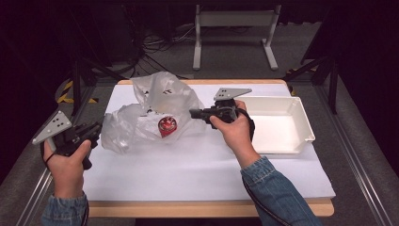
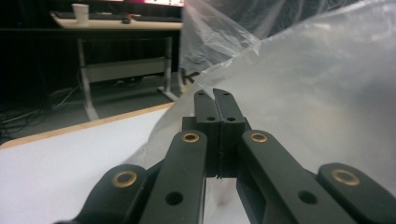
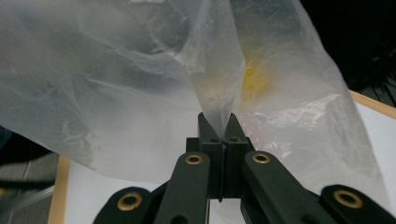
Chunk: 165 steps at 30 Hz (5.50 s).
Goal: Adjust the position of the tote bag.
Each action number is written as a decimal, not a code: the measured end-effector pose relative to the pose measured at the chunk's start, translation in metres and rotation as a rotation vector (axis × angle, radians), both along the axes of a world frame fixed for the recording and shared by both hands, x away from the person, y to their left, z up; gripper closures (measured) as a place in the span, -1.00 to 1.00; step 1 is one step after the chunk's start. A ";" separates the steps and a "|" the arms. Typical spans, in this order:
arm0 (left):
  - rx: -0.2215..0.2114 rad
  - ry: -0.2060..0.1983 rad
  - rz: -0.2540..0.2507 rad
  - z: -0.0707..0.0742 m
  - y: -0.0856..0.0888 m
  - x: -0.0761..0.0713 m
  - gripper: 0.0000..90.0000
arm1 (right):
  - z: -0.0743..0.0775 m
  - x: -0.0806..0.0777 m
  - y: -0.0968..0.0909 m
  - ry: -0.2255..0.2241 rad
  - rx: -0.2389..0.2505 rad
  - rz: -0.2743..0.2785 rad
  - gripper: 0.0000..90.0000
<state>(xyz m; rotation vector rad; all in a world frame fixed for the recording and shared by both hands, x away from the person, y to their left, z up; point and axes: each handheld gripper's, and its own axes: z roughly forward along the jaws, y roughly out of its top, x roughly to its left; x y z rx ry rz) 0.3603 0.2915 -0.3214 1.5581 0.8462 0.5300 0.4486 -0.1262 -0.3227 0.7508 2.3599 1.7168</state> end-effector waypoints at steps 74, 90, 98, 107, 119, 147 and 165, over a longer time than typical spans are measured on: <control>0.055 0.183 0.021 -0.074 -0.023 0.038 0.96 | 0.024 -0.040 0.078 -0.211 -0.228 0.039 0.11; 0.095 0.328 0.044 -0.107 -0.014 0.048 0.97 | -0.037 -0.008 0.053 -0.030 -0.317 -0.082 -0.63; 0.101 0.384 0.058 -0.117 -0.007 0.048 0.94 | -0.059 -0.010 0.045 0.046 -0.386 -0.093 -0.63; 0.061 0.247 0.022 -0.073 -0.005 0.017 0.28 | -0.053 -0.013 0.041 0.029 -0.335 -0.088 -0.61; 0.107 0.123 -0.163 -0.015 -0.054 -0.012 0.44 | -0.052 -0.017 0.044 0.020 -0.328 -0.080 -0.61; 0.211 0.273 -0.098 -0.066 -0.083 0.049 0.86 | -0.015 -0.041 0.064 0.028 -0.118 0.048 0.03; 0.279 0.400 -0.157 -0.087 -0.082 0.049 0.80 | -0.031 0.000 0.070 -0.074 -0.258 -0.139 -0.26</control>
